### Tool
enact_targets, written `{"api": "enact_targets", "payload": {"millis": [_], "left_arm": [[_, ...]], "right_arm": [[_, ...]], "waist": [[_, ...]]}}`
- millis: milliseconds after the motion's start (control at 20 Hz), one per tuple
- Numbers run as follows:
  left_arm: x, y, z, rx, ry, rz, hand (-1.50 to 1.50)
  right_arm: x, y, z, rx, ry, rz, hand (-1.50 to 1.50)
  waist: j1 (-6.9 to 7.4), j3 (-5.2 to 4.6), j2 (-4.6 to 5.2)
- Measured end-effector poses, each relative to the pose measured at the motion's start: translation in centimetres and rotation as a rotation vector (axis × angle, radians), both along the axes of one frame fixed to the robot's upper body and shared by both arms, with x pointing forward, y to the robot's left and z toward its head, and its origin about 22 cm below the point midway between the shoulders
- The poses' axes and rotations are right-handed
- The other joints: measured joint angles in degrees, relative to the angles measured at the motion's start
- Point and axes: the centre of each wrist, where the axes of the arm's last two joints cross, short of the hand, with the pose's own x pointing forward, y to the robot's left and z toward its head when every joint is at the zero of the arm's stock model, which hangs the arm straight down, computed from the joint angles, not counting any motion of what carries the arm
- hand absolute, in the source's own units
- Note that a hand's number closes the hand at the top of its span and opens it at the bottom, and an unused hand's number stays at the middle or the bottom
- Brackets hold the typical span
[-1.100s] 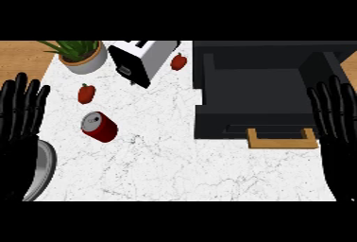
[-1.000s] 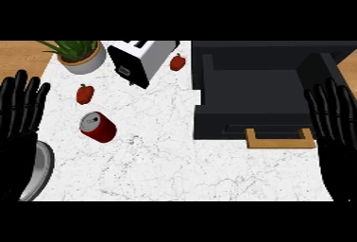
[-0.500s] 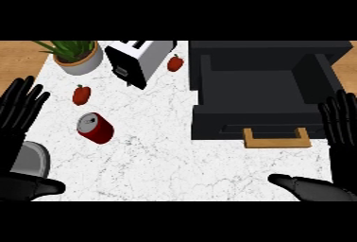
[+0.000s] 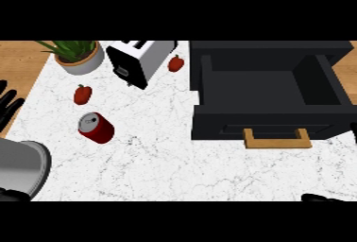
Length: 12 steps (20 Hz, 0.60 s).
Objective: Pick up the can, place it into the drawer and close the drawer
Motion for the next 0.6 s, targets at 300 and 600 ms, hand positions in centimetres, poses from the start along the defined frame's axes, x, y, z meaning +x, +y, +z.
{"api": "enact_targets", "payload": {"millis": [300,600], "left_arm": [[-1.4,1.9,0.5,-0.026,0.018,0.006,-1.50],[-1.5,2.9,1.0,-0.131,0.073,0.033,-1.50]], "right_arm": [[-1.3,-2.1,-1.4,0.002,0.006,-0.003,-1.50],[-3.1,-4.2,-1.1,0.012,0.008,0.001,-1.50]], "waist": [[0.06,-0.01,-0.03],[-0.07,0.00,-0.03]]}}
